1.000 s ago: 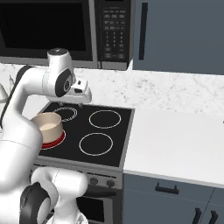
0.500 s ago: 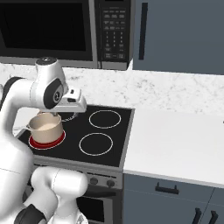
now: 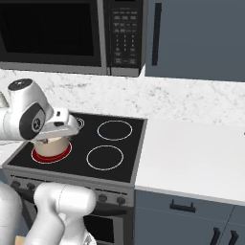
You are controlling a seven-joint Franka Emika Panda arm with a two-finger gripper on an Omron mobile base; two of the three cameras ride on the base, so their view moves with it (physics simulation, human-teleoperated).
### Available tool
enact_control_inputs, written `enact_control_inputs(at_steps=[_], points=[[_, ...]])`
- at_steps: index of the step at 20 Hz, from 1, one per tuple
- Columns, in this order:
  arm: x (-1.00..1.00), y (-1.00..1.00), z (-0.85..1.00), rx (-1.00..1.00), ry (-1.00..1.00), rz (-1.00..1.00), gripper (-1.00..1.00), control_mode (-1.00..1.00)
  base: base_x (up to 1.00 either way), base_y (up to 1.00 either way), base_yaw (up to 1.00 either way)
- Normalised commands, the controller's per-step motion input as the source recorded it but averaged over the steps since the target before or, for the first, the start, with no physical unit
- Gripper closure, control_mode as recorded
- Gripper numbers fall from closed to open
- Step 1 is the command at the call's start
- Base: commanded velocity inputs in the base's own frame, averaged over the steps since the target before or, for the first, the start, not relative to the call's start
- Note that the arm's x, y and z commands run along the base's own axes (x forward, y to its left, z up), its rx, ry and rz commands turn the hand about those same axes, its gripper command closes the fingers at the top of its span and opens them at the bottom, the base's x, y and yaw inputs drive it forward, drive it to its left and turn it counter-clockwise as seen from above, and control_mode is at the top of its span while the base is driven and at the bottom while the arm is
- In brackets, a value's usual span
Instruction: Turn off the front left burner of the stove.
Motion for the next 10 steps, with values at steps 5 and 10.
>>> enact_control_inputs(at_steps=[5,10], points=[[-0.57,0.98,-0.65,-0.45,-0.03,0.18,-1.00,-1.00,0.00,0.00,0.00],[-0.77,1.00,-0.85,-0.54,-0.17,0.19,-1.00,-1.00,0.00,0.00,0.00]])
